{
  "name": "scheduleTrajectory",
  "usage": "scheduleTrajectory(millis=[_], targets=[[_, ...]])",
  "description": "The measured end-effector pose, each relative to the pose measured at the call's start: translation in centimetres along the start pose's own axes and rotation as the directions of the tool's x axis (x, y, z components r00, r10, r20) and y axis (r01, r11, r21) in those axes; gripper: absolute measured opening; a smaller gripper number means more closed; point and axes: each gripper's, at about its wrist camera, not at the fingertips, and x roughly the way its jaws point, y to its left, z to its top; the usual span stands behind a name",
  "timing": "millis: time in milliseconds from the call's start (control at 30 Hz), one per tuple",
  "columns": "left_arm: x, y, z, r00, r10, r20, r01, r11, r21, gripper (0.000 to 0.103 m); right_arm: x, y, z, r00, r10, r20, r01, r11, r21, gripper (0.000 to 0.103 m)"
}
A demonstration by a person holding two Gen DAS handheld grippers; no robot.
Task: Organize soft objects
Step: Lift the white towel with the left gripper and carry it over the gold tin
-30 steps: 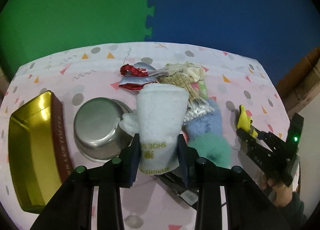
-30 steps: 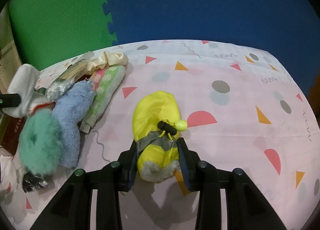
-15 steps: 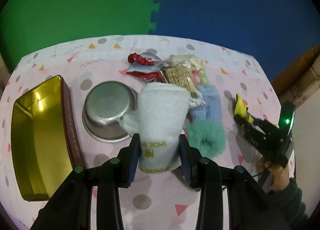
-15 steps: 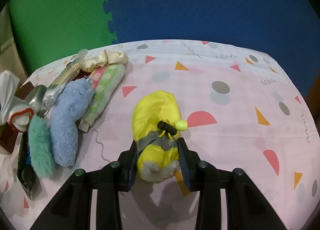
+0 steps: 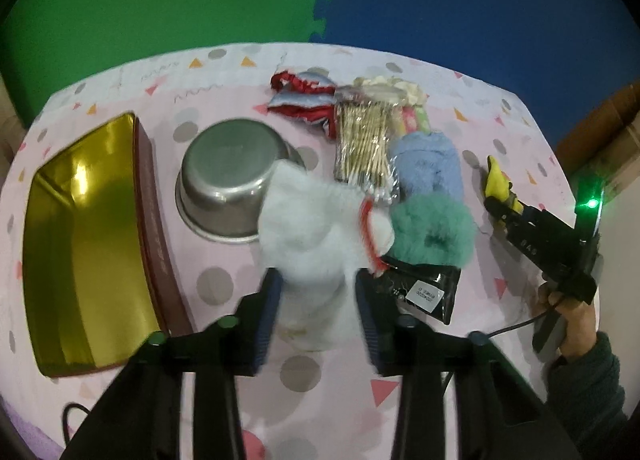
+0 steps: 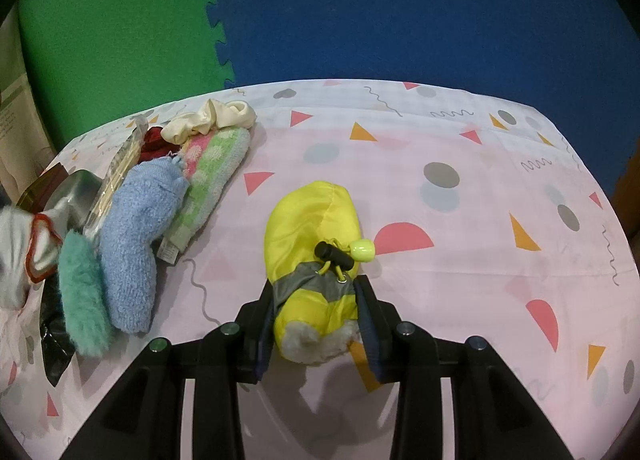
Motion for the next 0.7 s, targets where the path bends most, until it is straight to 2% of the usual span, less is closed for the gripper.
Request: scheduleTrajectory(millis=[100,167,200,233,267,367,467,500,533,600,700], targets=[[0.3,-0.2,-0.5,1.0,0.004,-0.005,-0.004,1.0,0.012,0.026,0.0,0.0,0.0,1.0,-0.001,0.0,0.001,1.0,0.0,0.038],[0.1,-0.4,-1.1,1.0,0.018,0.009,-0.019,0.999,0.03,0.035,0.0,0.0,0.0,1.0,0.0,0.0,0.0,1.0,0.001,0.038],[0.0,-0.5,-1.4,0.999,0.033,0.015,-0.034,0.999,0.039,0.05,0.0,0.0,0.0,1.0,0.0,0.0,0.0,1.0,0.0,0.038],[0.0,-0.6,-1.7,0.998,0.05,0.025,-0.051,0.997,0.052,0.07,0.0,0.0,0.0,1.0,-0.001,0.0,0.001,1.0,0.0,0.038],[-0.1,-0.8,-2.2,0.996,0.074,0.043,-0.077,0.995,0.066,0.076,0.0,0.0,0.0,1.0,-0.001,0.0,0.001,1.0,0.0,0.038],[0.3,-1.5,-2.7,0.994,0.088,0.058,-0.094,0.99,0.105,0.079,0.0,0.0,0.0,1.0,0.0,0.0,0.0,1.0,0.001,0.038],[1.7,-1.6,-2.4,0.994,0.097,0.047,-0.101,0.992,0.082,0.078,0.0,0.0,0.0,1.0,-0.001,0.0,0.001,1.0,0.0,0.038],[2.3,-1.5,-2.3,0.995,0.1,0.032,-0.102,0.992,0.07,0.073,0.0,0.0,0.0,1.0,0.0,0.0,0.0,1.0,0.001,0.038],[2.8,-1.5,-2.3,0.995,0.095,0.017,-0.096,0.994,0.06,0.061,0.0,0.0,0.0,1.0,0.0,0.0,0.0,1.0,0.001,0.038],[3.6,-1.2,-2.1,0.997,0.073,-0.022,-0.072,0.997,0.032,0.048,0.0,0.0,0.0,1.0,0.0,0.0,0.0,1.0,0.001,0.038],[3.0,-0.8,-2.1,0.998,0.066,-0.011,-0.066,0.998,0.02,0.037,0.0,0.0,0.0,1.0,0.001,0.0,-0.001,1.0,0.002,0.038]])
